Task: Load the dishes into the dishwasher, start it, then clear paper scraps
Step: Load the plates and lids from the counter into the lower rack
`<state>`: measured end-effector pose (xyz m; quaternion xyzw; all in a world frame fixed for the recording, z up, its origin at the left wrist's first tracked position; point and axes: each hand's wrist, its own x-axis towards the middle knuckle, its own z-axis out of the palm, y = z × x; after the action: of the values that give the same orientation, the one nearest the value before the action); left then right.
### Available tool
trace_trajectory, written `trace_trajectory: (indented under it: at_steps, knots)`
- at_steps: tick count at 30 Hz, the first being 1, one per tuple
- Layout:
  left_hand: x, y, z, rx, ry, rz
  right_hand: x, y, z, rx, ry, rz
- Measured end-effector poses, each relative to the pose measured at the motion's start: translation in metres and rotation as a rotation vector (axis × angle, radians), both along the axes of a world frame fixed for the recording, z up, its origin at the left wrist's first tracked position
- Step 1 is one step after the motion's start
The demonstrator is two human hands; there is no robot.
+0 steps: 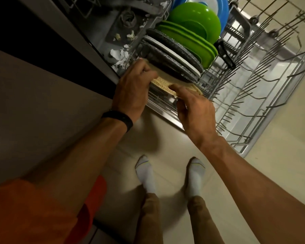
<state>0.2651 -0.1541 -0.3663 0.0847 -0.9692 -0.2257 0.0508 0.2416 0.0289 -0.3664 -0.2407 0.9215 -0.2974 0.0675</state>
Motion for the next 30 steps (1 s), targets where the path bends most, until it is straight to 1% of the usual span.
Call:
trace_trajectory:
  at_steps: [5,10,17,24,28,30]
  knots:
    - [-0.008,-0.009,0.003,0.003,0.027,0.002,-0.008,-0.011,-0.001,-0.022,-0.048,-0.032]
    - [-0.016,-0.019,0.003,-0.013,0.033,-0.013,-0.015,-0.02,0.0,-0.015,-0.087,-0.015]
    - [-0.011,-0.023,-0.005,-0.019,0.002,0.009,-0.012,-0.029,0.002,-0.035,-0.072,-0.04]
    - [-0.022,-0.025,-0.002,-0.01,0.059,-0.025,-0.019,-0.031,-0.002,-0.05,-0.219,-0.134]
    - [-0.023,-0.026,-0.002,-0.011,0.047,-0.031,-0.021,-0.039,0.001,-0.032,-0.18,-0.149]
    - [-0.025,-0.027,-0.002,-0.007,0.039,-0.044,-0.023,-0.041,-0.001,-0.003,-0.192,-0.159]
